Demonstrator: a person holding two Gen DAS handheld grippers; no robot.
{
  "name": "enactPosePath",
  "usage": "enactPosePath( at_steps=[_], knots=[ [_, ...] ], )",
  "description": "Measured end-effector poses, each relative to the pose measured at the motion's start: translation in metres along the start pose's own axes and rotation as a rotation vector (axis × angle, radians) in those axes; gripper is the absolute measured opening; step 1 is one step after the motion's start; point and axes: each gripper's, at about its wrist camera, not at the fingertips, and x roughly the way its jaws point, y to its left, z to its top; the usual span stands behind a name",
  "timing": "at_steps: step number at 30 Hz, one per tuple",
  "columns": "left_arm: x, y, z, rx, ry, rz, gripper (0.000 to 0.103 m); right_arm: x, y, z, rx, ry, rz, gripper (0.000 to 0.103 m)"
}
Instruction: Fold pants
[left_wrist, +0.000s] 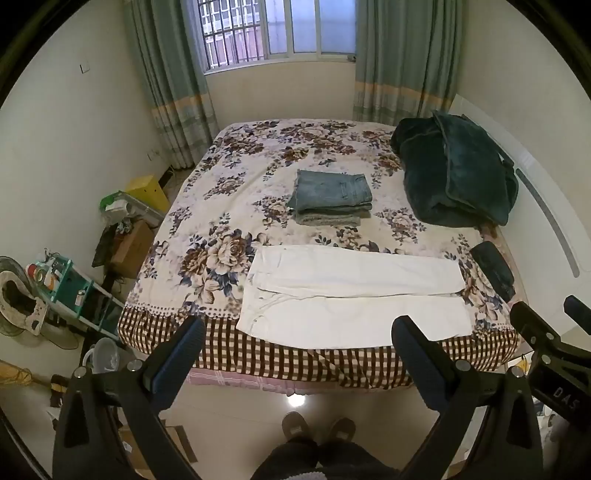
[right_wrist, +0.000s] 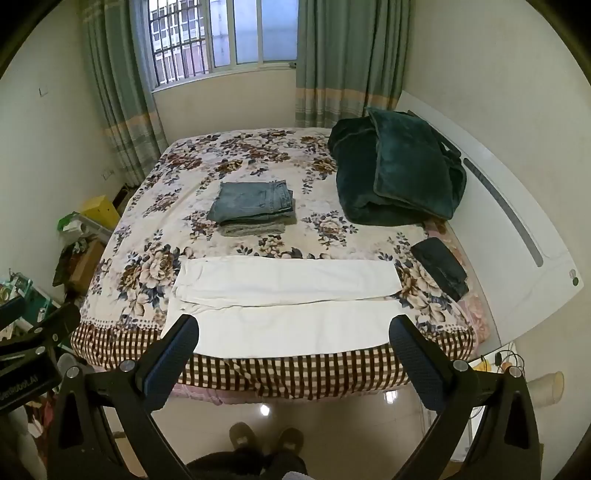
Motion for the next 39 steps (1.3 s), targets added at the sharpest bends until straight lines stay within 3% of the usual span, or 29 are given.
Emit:
enactPosePath(
  at_steps=[39],
  knots=[
    [-0.001, -0.003, 0.011, -0.006, 0.007, -0.016, 0.103, -0.006, 0.001, 0.007, -0.015, 0.001, -0.004, 0.103]
  ],
)
